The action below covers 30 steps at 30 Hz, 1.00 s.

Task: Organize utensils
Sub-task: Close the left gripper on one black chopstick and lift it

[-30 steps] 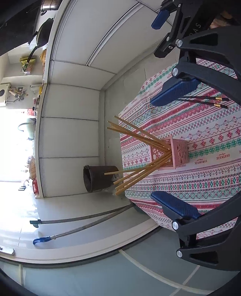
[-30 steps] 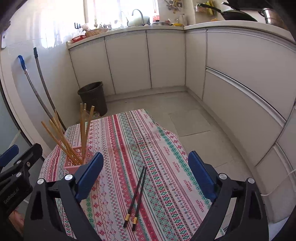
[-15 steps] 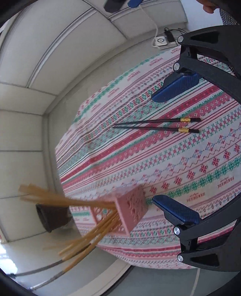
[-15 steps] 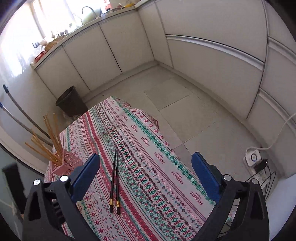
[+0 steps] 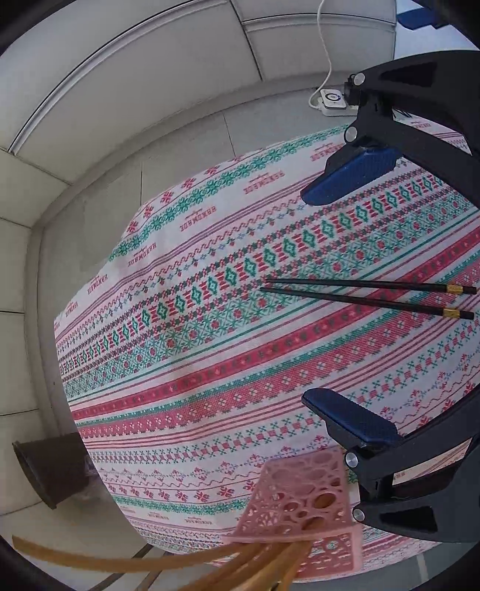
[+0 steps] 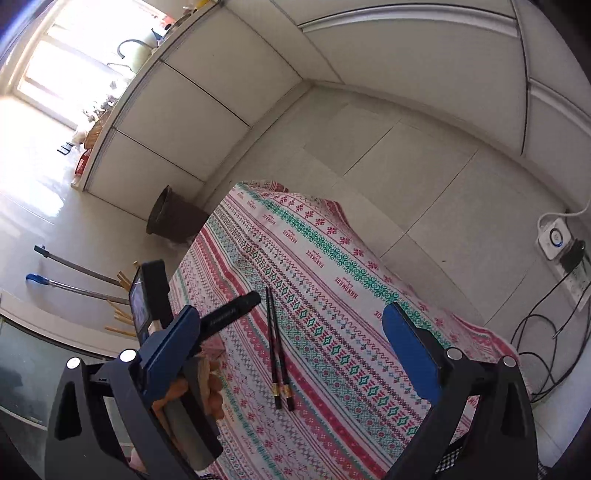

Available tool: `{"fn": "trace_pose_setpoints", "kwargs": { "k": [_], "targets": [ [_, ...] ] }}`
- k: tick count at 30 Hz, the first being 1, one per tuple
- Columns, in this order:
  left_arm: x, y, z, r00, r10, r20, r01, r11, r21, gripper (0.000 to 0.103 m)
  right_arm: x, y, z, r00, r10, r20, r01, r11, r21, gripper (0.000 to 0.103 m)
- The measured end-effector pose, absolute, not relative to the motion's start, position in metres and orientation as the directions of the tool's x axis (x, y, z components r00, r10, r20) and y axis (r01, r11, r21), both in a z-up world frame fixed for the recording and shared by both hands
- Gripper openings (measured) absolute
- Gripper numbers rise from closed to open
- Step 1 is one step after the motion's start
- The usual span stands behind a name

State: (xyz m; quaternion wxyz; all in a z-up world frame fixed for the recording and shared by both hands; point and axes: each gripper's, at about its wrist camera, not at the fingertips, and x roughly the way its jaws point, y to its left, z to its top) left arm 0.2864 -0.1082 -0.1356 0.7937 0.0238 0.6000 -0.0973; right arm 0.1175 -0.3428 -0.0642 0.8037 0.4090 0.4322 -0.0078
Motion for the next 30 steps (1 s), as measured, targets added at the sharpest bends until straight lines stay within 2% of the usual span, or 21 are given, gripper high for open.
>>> {"fn": "trace_pose_setpoints", "kwargs": {
  "k": [2,4,6,15,17,22,24,30],
  "targets": [
    [0.297,-0.109,-0.146,0.228,-0.078,-0.971,0.178,0.983,-0.037,0.082,0.119,-0.343,-0.068,0.617,0.362,-0.698,0.373,0.647,0.665,0.096],
    [0.305,-0.109,-0.159,0.176,-0.036,-0.984,0.173,0.985,-0.005,0.062,0.121,-0.344,-0.072,0.61,0.377,-0.697,0.376,0.637,0.673,0.096],
    [0.309,-0.11,-0.17,0.13,-0.017,-0.991,0.169,0.986,0.005,0.052,0.122,-0.344,-0.075,0.603,0.39,-0.696,0.38,0.626,0.681,0.096],
    [0.309,-0.117,-0.185,0.157,-0.002,-0.988,0.175,0.984,0.026,0.05,0.128,-0.335,-0.08,0.576,0.405,-0.71,0.365,0.65,0.666,0.096],
    [0.304,-0.118,-0.185,0.167,-0.015,-0.986,0.191,0.981,0.017,0.042,0.13,-0.334,-0.082,0.571,0.39,-0.722,0.37,0.662,0.651,0.096],
    [0.287,-0.129,-0.184,0.186,-0.051,-0.981,0.239,0.971,-0.005,0.01,0.134,-0.336,-0.09,0.557,0.372,-0.742,0.403,0.66,0.634,0.096],
    [0.28,-0.129,-0.183,0.201,-0.06,-0.978,0.258,0.966,-0.006,0.004,0.136,-0.335,-0.094,0.548,0.382,-0.745,0.411,0.652,0.637,0.096],
    [0.248,-0.105,-0.183,0.205,-0.095,-0.974,0.265,0.964,-0.038,0.004,0.152,-0.327,-0.103,0.52,0.355,-0.777,0.433,0.674,0.598,0.096]
  ]
}}
